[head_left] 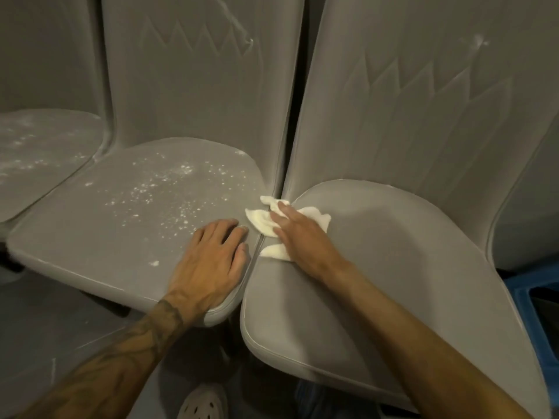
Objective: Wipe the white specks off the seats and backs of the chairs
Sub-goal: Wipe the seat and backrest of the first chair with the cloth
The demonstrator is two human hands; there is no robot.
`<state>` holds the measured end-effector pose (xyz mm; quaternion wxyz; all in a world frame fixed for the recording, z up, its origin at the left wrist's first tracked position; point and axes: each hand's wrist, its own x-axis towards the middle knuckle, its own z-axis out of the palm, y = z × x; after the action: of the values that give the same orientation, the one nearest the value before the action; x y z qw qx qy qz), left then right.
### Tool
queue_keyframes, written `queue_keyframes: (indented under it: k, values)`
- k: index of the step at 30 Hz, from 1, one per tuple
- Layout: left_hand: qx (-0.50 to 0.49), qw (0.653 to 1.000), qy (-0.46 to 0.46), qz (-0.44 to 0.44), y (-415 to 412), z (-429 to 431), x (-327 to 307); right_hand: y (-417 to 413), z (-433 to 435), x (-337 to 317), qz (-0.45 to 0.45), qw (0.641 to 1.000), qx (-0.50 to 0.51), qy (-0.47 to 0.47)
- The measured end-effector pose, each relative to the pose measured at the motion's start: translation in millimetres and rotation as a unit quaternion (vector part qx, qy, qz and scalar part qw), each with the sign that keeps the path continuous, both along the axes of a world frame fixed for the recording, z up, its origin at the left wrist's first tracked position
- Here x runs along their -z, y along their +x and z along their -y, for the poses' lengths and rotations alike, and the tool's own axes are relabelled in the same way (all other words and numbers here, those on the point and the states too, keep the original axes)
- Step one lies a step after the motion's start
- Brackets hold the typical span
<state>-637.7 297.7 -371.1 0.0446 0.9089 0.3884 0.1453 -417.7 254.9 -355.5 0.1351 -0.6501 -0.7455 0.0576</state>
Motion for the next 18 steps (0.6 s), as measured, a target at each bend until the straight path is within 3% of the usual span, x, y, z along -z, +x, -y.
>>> queue_keyframes:
  k: [4,10,14,17,18]
  values:
    - [-0.004,1.000,0.005,0.003,0.3,0.0,0.3,-3.8,-10.3,-11.9,0.011,1.000,0.026,0.003]
    - [0.000,1.000,-0.001,0.010,-1.8,0.1,0.7,-20.6,52.7,4.2,-0.130,0.991,-0.016,0.007]
    - [0.000,1.000,0.001,0.007,-2.1,0.7,-1.3,-15.7,7.9,-13.7,0.006,0.999,0.031,-0.005]
    - [0.000,1.000,0.001,0.016,-3.2,0.7,-0.4,-34.0,18.2,-11.7,0.024,0.998,0.054,0.003]
    - [0.002,1.000,0.001,0.016,-4.2,0.7,0.6,-45.1,37.6,-8.5,-0.009,0.999,0.034,0.006]
